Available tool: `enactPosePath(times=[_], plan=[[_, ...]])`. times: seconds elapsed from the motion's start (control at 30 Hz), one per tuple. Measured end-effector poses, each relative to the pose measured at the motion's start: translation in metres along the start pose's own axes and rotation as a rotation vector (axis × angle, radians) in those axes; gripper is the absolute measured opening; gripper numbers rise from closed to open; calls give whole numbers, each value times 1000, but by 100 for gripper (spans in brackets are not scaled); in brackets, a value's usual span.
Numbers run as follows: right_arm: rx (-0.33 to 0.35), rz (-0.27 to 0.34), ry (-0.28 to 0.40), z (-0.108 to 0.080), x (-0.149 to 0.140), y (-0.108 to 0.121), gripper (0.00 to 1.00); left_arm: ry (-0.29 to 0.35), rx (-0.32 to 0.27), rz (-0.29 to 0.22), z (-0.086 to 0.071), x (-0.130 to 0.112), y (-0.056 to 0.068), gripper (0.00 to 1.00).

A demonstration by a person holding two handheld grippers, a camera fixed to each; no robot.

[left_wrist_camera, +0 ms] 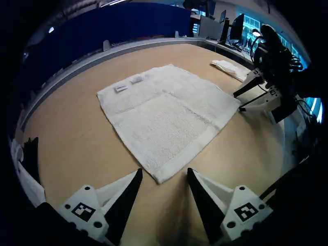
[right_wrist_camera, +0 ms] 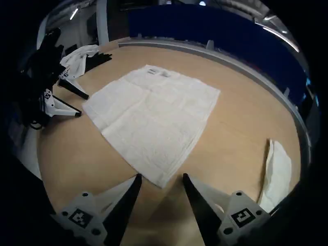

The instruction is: Fold towel

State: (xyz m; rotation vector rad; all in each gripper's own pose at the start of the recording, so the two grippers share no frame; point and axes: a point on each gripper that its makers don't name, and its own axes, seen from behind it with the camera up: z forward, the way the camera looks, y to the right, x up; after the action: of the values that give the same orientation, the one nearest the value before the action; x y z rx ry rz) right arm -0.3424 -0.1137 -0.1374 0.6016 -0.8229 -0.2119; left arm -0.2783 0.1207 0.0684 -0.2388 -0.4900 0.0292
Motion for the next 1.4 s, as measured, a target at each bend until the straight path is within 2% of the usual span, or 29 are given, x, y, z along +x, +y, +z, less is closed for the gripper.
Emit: enactPosePath(times=[0.13,0.27,0.4,0.47,0.53,0.6,0.73,0.87,1.1,1.4], plan=[[-1,4,0,-1,0,1,51,-4,11,-6,1,0,-3,71],[0,3,-2,-1,-1,0,47,-11,23,-2,1,-1,-6,62],[1,-1,-2,-1,0,-3,32,-13,32,0,1,-2,-9,52],[-2,-1,-3,-1,0,-2,31,-16,34,-2,0,-2,-9,49],[-3,-1,-2,0,2,-2,28,-18,37,-5,0,-2,-10,42],[-3,-1,1,0,3,-2,21,-19,42,-8,1,-2,-12,35],[-6,-16,3,0,6,-1,18,-23,48,-19,1,-3,-15,20],[-6,-28,2,0,8,-2,17,-25,48,-31,0,-2,-15,12],[2,-14,11,-3,13,-1,16,-19,23,-50,-3,-2,-4,10],[4,5,9,-5,15,2,15,-12,24,-56,-6,0,-2,10]])
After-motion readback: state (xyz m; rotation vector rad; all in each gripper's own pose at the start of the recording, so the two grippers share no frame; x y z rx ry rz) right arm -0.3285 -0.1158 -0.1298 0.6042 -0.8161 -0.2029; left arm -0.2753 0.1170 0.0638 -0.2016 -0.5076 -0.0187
